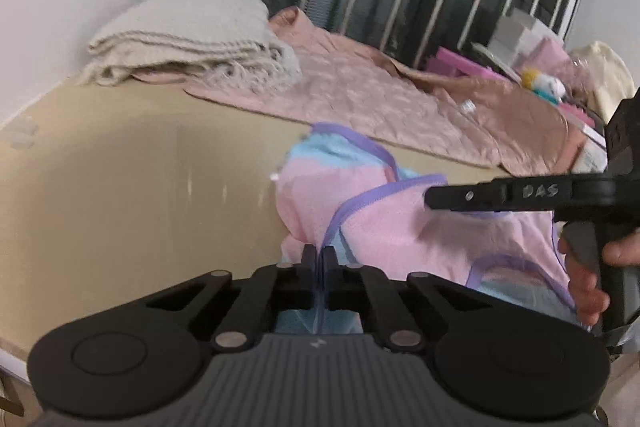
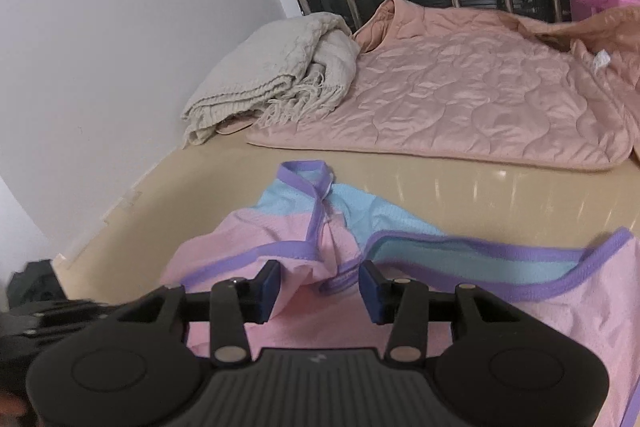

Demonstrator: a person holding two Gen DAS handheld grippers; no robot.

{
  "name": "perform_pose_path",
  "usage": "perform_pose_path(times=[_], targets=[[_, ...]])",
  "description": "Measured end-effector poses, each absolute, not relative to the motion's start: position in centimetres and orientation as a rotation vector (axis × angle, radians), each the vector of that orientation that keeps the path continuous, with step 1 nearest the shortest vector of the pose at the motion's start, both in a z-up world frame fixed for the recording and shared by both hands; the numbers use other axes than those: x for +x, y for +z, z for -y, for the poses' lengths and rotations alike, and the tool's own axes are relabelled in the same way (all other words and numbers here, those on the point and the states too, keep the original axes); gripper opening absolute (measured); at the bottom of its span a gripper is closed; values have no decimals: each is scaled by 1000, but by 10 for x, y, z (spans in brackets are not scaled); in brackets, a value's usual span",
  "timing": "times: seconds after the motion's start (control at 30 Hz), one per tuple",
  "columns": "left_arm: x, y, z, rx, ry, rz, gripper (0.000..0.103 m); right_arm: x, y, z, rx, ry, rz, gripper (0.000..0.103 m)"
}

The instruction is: Fold clothes

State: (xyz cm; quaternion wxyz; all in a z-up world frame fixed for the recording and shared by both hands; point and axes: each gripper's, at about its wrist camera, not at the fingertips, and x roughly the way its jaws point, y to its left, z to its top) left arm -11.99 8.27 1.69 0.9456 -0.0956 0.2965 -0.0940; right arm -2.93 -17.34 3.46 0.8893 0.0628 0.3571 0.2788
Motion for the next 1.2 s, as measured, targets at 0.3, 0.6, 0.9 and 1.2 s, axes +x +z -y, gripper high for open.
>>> perform_pose_path(times=[0.3, 0.6, 0.9, 1.2], targets=[[-146, 23, -85, -197, -135, -511, 3, -47, 47, 161, 68, 623, -598, 1], [-149, 18, -86, -152, -125, -553, 6, -54, 56, 143, -222, 768, -570, 47], [-139, 33, -84, -105, -226, -507, 43, -40, 31, 127, -463, 842, -582, 4], [-98, 19, -83, -160, -383, -620, 44, -81, 64, 152, -381, 931, -386, 2]])
